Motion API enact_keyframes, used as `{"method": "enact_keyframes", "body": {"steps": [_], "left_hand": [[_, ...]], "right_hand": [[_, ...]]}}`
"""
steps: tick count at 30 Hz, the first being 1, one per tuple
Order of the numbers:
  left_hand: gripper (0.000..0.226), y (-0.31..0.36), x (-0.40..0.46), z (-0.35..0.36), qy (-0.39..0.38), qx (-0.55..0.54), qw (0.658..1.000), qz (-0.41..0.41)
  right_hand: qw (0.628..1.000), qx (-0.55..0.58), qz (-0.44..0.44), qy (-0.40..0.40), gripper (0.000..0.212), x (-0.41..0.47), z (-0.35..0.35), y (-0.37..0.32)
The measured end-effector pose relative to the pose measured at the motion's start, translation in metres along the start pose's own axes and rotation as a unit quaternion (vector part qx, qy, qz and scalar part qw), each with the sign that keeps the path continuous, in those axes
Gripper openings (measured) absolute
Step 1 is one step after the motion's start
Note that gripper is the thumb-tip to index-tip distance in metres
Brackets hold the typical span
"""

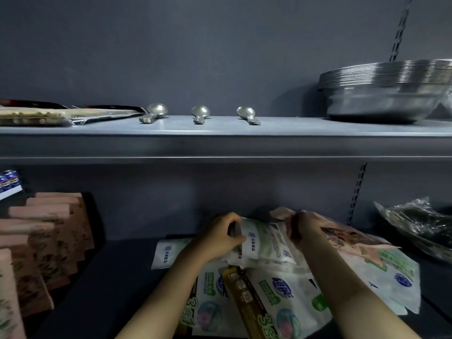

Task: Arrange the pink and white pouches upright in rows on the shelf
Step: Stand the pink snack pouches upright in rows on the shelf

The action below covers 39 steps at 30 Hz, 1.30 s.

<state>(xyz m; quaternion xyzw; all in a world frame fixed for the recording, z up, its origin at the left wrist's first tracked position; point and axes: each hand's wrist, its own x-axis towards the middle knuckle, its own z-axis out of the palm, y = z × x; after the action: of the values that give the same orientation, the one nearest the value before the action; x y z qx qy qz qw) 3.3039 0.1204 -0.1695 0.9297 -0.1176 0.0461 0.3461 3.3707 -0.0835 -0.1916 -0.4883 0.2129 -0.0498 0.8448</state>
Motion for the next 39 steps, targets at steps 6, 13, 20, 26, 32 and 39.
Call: {"method": "enact_keyframes", "body": {"steps": [6,13,20,26,32,39], "left_hand": [[0.071,0.022,0.003,0.008,0.048,0.009,0.997,0.064],[0.072,0.02,0.004,0.0,0.123,-0.027,0.992,0.031],[0.021,-0.001,-0.012,-0.009,0.16,-0.127,0.978,-0.041],[0.013,-0.024,-0.016,-0.012,0.167,-0.564,0.782,-0.206],[0.012,-0.032,-0.031,-0.012,0.091,-0.753,0.639,-0.127],[0.035,-0.054,-0.043,-0.019,0.014,-0.688,0.72,-0.091]], "right_hand": [[0.98,-0.166,-0.103,-0.049,0.03,-0.056,0.036,-0.002],[0.901,-0.355,-0.223,-0.112,0.027,-0.101,0.065,0.022],[0.813,-0.454,-0.329,-0.16,0.042,-0.123,0.076,0.037],[0.82,-0.432,-0.367,-0.08,0.03,-0.106,0.073,0.059],[0.967,-0.124,-0.025,-0.221,0.064,-0.098,0.071,0.073],[0.897,-0.056,0.01,-0.438,0.041,-0.096,0.08,0.063]]}}
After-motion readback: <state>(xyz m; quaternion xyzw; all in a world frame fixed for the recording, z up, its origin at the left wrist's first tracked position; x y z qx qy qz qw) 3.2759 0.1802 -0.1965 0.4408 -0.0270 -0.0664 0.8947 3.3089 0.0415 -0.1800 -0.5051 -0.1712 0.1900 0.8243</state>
